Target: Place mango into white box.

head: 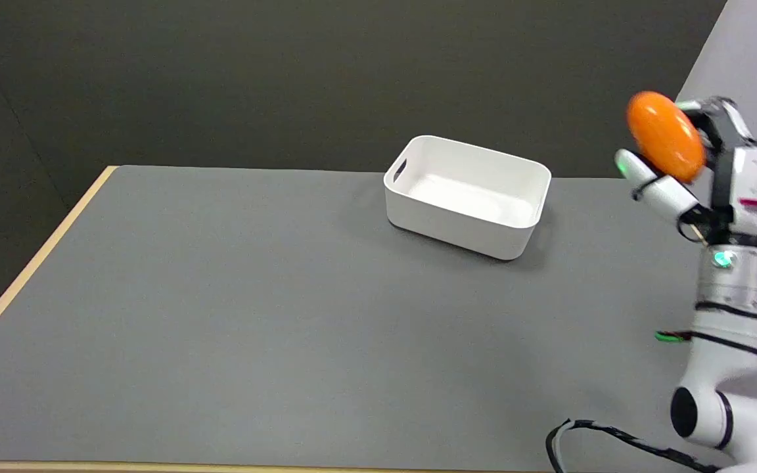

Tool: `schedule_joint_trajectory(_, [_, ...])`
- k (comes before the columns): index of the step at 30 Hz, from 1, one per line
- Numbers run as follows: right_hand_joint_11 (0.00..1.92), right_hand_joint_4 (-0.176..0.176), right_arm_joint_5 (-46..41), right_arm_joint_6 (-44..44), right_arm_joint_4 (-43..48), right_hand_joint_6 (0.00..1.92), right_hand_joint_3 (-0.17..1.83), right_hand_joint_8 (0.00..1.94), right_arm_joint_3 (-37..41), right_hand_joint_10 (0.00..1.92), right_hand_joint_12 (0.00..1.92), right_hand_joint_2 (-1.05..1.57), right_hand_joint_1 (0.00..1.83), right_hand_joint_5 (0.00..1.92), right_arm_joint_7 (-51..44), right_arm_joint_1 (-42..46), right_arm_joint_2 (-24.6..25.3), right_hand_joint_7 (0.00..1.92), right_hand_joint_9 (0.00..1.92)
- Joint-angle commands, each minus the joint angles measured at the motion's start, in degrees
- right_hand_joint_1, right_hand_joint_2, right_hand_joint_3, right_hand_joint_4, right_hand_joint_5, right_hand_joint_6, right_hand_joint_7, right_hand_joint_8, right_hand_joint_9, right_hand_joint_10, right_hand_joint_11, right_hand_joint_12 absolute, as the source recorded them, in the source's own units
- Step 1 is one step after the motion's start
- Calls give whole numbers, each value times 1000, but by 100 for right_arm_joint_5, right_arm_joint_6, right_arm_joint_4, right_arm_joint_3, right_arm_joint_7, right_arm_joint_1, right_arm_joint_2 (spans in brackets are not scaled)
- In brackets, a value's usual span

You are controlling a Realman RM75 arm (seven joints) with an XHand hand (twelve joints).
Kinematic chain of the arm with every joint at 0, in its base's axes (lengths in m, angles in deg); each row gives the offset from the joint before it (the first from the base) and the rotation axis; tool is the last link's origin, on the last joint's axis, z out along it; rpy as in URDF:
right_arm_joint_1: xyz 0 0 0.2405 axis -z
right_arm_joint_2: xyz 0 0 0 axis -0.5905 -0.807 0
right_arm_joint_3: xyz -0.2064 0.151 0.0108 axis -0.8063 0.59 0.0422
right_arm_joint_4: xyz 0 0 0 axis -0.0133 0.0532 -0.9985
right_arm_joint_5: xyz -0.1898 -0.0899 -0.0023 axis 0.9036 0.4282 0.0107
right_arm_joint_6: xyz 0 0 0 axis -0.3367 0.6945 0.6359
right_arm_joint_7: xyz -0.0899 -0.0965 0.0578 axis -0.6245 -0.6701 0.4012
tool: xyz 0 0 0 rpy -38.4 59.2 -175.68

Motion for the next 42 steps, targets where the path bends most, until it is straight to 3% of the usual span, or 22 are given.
schedule_joint_trajectory(1, [810,-176,-1083,-690,996,1627,593,1707,-4166,1921,1921,1041,1158,618,908,-1278,-2281,666,1071])
schedule_joint_trajectory(7, [815,-176,-1011,-908,2758,1614,622,1704,-5061,1921,1921,1017,1161,636,1002,-2638,-2175,692,1079])
schedule_joint_trajectory(9, [860,-176,-964,-1106,3365,1472,544,1925,-5354,1921,1921,997,1076,734,1087,-3020,-2139,974,1105])
schedule_joint_trajectory(15, [865,-176,-752,-2101,4367,1452,493,1919,-5699,1921,1921,1017,1079,737,1188,-3886,-2035,998,1103])
schedule_joint_trajectory(16, [860,-176,-708,-2337,4445,1464,489,1893,-5689,1921,1921,1025,1089,725,1172,-3991,-2021,967,1098])
schedule_joint_trajectory(17, [835,-176,-669,-2520,4506,1548,564,1793,-5669,1921,1921,1021,1127,675,1145,-4070,-2008,816,1087])
schedule_joint_trajectory(18, [812,-176,-638,-2663,4535,1624,630,1703,-5646,1921,1921,1017,1163,630,1140,-4121,-2000,680,1077])
schedule_joint_trajectory(25, [734,-176,-479,-2988,4477,1621,594,1701,-5278,1921,1921,1037,1160,623,1086,-4244,-1971,670,1053])
schedule_joint_trajectory(34, [711,-176,-503,-3255,4047,1630,570,1710,-4708,1921,1921,1056,1154,611,106,-4290,-1982,656,1022])
schedule_joint_trajectory(42, [704,-176,-551,-3144,3458,1651,553,1730,-4652,1921,1921,1076,1146,591,98,-3717,-2062,639,1003])
